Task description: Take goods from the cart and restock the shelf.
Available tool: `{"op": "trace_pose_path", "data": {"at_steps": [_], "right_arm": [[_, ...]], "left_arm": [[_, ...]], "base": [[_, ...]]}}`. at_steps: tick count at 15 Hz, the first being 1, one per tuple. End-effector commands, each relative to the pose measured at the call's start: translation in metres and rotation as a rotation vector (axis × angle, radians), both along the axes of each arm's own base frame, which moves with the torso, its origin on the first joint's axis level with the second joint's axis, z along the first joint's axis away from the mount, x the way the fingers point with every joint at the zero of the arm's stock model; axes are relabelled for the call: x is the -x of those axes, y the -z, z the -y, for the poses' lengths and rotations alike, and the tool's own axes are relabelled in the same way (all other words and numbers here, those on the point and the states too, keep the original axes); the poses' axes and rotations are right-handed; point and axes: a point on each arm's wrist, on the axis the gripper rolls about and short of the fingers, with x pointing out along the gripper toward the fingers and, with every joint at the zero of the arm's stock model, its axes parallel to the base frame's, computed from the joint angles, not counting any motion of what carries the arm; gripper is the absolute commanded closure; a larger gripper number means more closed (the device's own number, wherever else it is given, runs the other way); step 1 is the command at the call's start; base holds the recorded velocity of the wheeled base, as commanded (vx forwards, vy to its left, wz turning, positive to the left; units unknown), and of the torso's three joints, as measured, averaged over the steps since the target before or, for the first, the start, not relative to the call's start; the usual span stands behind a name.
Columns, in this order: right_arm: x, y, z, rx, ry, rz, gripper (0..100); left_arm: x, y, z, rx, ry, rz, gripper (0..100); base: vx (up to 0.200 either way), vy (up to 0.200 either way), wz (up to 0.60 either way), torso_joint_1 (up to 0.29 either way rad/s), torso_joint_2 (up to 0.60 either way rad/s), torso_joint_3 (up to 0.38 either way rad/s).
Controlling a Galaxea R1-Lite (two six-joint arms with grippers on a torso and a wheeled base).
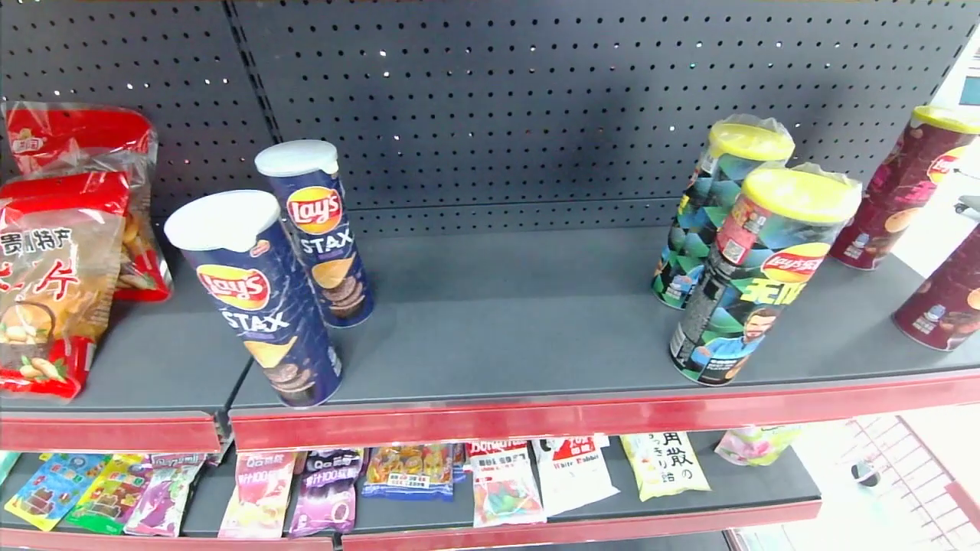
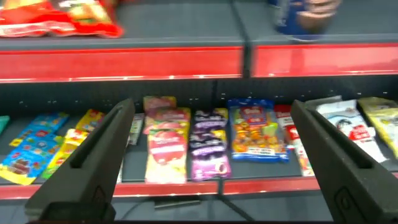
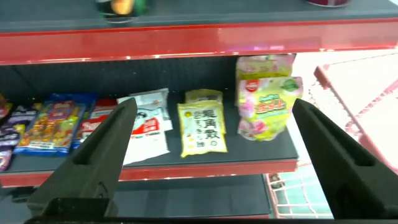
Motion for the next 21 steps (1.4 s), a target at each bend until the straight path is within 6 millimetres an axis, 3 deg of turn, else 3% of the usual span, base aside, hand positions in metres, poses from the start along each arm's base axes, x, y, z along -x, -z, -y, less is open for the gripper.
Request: {"op": "trace_pose_path", "data": {"at_steps": [1,8,13,17,21], "right_arm": [[0.0,0.0001,0.0,0.0,0.0,-0.001,0],[0.0,0.0001,0.0,0.0,0.0,-0.001,0],[0.0,0.0001,0.0,0.0,0.0,-0.001,0],[0.0,0.0001,0.0,0.0,0.0,-0.001,0],[0.0,0.0001,0.0,0.0,0.0,-0.001,0]], "left_arm": [[-0.0001,0.0,0.0,0.0,0.0,-0.002,0],[-0.0001,0.0,0.0,0.0,0.0,-0.002,0],[-0.0001,0.0,0.0,0.0,0.0,-0.002,0],[-0.0001,0.0,0.0,0.0,0.0,-0.002,0],[-0.0001,0.0,0.0,0.0,0.0,-0.002,0]], "base": [[0.0,-0.2,0.0,0.002,0.01,0.002],[0.0,-0.2,0.0,0.001,0.0,0.002],[0.0,0.0,0.0,0.0,0.0,0.0],[-0.2,0.0,0.0,0.006,0.01,0.0],[0.0,0.0,0.0,0.0,0.0,0.0]]}}
